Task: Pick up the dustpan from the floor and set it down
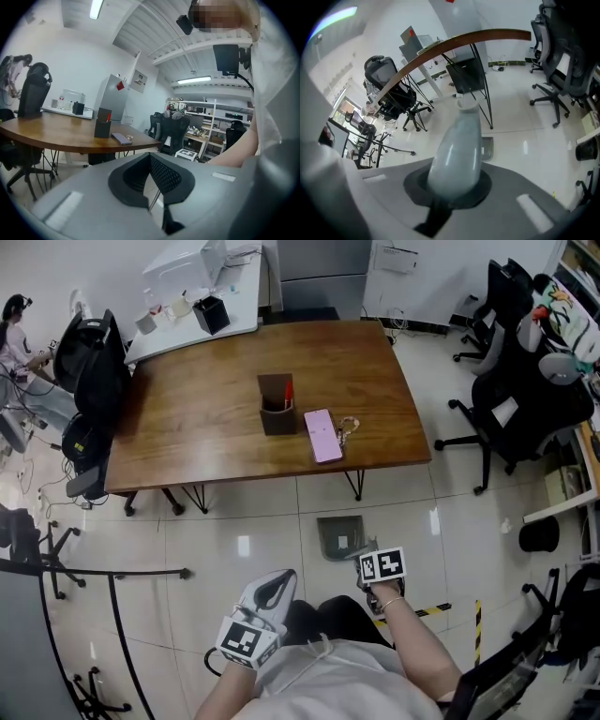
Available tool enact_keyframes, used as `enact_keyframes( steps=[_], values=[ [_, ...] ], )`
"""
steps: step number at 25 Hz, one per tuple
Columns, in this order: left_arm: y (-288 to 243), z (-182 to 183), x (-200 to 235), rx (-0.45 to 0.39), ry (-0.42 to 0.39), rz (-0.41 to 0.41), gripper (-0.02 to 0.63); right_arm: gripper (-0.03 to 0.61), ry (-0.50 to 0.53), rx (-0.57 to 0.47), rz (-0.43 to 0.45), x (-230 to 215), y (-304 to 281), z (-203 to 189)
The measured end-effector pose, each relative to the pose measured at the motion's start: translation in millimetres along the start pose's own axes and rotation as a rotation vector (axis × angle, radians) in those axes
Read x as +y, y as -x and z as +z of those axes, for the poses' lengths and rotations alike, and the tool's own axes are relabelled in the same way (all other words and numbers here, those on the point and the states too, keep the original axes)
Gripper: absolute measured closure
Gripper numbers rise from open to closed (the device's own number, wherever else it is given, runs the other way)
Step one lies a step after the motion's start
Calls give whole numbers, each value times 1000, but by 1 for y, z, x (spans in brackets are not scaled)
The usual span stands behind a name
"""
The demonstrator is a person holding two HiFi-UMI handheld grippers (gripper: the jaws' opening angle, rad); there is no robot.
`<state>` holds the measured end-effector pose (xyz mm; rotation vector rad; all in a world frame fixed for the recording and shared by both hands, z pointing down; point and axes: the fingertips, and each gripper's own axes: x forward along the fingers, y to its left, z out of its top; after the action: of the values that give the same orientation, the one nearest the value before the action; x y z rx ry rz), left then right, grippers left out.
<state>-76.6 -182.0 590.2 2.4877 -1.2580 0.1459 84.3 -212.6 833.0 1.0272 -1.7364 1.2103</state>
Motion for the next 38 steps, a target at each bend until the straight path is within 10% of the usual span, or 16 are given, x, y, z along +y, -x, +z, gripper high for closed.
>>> enact_keyframes(
  steps=[17,38],
  values=[
    [82,83,-40,-18,24,-47,601,577,42,-86,105,105,175,-31],
    [200,63,-196,-149,-75,99,601,577,220,-228,245,132,301,-151]
  ],
)
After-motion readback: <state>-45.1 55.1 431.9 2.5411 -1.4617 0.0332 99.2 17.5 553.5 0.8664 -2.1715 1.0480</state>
